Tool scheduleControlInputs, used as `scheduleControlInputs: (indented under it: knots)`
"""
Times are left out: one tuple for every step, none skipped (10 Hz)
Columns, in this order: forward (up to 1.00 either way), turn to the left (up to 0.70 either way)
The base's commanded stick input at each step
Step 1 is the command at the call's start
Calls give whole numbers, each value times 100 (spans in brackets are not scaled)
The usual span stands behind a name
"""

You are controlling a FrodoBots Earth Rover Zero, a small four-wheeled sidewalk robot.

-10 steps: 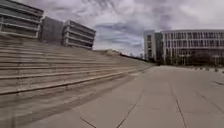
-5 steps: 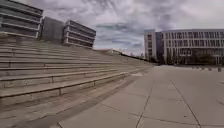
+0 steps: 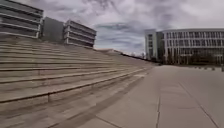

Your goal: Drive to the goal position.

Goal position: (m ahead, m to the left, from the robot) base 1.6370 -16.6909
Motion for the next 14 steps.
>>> scheduleControlInputs:
  knots:
    - [70,-35]
    - [70,-35]
    - [70,-35]
    - [70,0]
    - [70,0]
    - [70,0]
    - [70,0]
    - [70,0]
    - [70,0]
    - [70,0]
    - [70,0]
    - [70,0]
    - [70,0]
    - [70,0]
